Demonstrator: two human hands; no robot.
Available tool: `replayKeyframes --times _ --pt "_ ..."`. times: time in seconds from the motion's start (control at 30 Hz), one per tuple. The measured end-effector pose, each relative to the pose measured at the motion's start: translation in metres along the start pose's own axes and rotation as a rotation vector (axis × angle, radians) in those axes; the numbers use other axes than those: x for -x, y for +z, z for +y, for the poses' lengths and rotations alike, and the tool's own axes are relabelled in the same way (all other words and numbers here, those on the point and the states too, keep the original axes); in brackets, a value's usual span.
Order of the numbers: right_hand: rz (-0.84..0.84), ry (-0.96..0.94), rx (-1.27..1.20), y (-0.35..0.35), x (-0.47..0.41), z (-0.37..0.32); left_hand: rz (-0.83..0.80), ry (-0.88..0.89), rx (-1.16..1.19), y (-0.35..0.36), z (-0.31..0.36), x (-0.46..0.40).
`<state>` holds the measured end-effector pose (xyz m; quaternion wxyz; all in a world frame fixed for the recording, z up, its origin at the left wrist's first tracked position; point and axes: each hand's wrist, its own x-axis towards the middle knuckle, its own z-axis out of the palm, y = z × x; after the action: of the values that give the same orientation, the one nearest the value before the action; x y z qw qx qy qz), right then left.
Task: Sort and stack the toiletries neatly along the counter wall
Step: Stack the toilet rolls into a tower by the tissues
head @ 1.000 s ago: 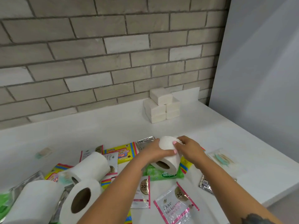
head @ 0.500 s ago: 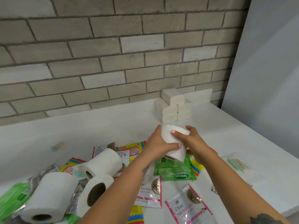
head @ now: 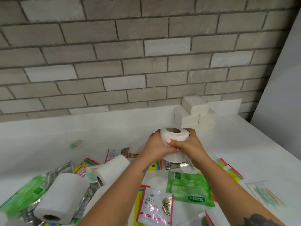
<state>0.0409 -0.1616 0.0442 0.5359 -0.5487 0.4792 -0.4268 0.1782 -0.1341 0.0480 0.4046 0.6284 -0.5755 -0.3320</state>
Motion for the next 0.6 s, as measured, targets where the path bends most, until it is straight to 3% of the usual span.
replayKeyframes --times 0.37,0.6 --pt "-0.086 -0.075 0.407 0.010 -0.072 0.015 0.115 -0.109 -0.233 0.008 -0.039 -0.074" --pt "-0.055 -0.030 0.387 0.021 -0.106 0.034 0.215 -0.062 -0.224 0.019 -0.067 -0.126"
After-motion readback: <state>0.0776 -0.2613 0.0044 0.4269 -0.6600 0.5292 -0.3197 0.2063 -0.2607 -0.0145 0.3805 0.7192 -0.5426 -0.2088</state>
